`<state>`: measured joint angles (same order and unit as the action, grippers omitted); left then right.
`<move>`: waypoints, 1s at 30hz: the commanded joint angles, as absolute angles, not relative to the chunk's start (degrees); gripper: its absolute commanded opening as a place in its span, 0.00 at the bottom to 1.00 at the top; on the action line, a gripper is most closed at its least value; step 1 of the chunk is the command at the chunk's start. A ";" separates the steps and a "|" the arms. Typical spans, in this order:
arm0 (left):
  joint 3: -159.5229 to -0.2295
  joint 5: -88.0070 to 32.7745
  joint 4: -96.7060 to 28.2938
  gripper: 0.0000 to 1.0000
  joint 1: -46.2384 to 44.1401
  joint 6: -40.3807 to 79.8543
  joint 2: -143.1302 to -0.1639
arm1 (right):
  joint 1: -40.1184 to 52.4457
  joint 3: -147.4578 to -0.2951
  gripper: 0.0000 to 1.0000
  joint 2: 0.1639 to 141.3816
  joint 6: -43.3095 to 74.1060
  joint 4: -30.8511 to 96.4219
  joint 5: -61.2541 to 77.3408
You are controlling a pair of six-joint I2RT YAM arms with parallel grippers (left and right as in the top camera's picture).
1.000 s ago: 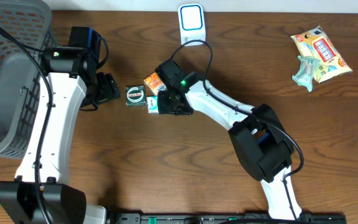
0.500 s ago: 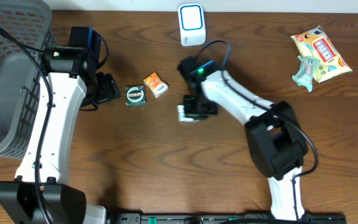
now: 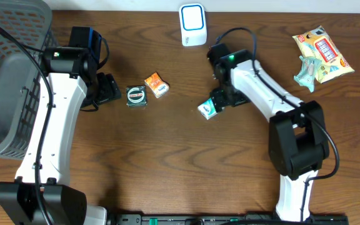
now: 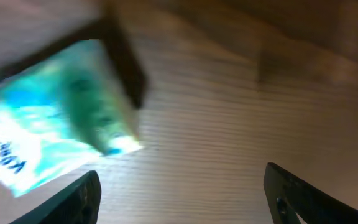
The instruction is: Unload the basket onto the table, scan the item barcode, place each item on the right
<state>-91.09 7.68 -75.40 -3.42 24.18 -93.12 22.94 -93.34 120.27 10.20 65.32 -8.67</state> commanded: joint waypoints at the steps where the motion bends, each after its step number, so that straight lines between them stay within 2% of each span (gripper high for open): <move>1: -90.96 8.19 -75.64 0.98 -3.22 24.51 -93.49 | 22.20 -92.99 0.77 119.04 16.67 65.39 2.44; 6: -90.96 8.19 -75.64 0.98 -3.22 24.51 -93.49 | 21.67 -92.99 0.69 119.04 16.69 65.58 19.92; 10: -90.96 8.19 -75.64 0.97 -3.22 24.51 -93.49 | 21.82 -92.97 0.56 119.04 17.23 65.49 23.00; 17: -90.96 8.19 -75.64 0.98 -3.22 24.51 -93.49 | 20.60 -91.66 0.56 119.04 30.37 64.88 20.08; 22: -90.96 8.19 -75.64 0.97 -3.22 24.53 -93.49 | 20.18 -87.37 0.58 119.04 38.28 59.83 19.44; 30: -90.96 8.19 -75.64 0.98 -3.22 24.51 -93.49 | 18.90 -82.72 0.57 119.04 40.23 50.63 19.44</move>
<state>-91.09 7.68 -75.37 -3.42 24.18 -93.12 20.25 -83.42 120.16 37.91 51.99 19.79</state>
